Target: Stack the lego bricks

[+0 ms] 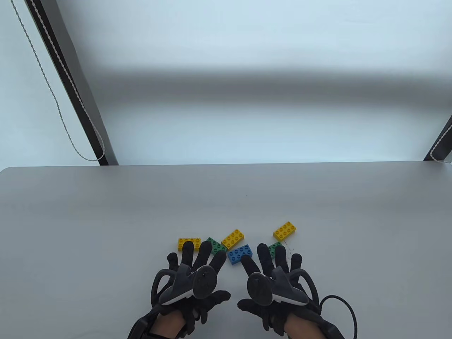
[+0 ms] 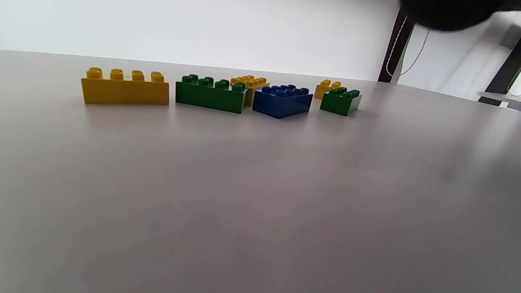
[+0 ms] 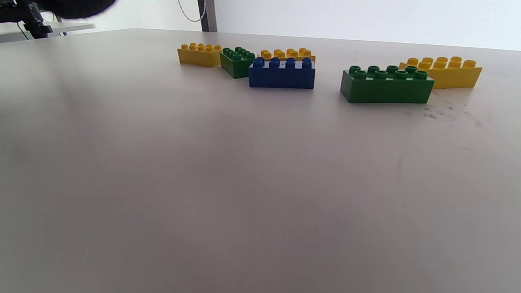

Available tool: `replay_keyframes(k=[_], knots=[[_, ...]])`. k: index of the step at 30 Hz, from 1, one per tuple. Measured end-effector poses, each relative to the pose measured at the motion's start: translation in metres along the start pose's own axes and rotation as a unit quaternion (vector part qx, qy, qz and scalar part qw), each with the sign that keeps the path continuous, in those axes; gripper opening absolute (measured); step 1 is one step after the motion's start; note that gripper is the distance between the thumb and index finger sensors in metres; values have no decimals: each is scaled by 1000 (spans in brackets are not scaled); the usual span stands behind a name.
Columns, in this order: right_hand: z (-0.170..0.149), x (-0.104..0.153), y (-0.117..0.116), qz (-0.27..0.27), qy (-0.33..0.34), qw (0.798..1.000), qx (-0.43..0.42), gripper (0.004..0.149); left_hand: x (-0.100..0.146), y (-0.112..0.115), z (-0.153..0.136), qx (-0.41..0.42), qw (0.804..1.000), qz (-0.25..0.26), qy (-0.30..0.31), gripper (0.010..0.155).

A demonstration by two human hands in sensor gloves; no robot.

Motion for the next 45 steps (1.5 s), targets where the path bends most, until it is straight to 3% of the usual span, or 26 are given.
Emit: replay_keyframes(k=[14, 30, 35, 40, 45], knots=[[2, 0, -1, 14, 4, 1000, -5, 103, -3, -2, -12, 5, 1000, 13, -16, 97], [1, -2, -3, 29, 3, 999, -23, 103, -17, -27, -58, 19, 995, 61, -78, 99], [-3, -2, -3, 29, 0, 999, -28, 103, -32, -37, -70, 20, 993, 64, -98, 95], [-6, -4, -3, 34, -2, 999, -31, 103, -51, -43, -76, 30, 991, 67, -113, 83], [-7, -4, -3, 36, -4, 999, -36, 102, -68, -32, -78, 7, 991, 46, -125, 77]])
Point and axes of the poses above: the tracker on the back of each hand, its own z axis roughly to the thumb side, its own x axis roughly from the fingertips to the wrist, y = z × x, the point moved 1 cm from there along -x, roughly from the wrist to the fingertips, and after that the axes turned 11 degrees about -z, right-handed, at the moved point
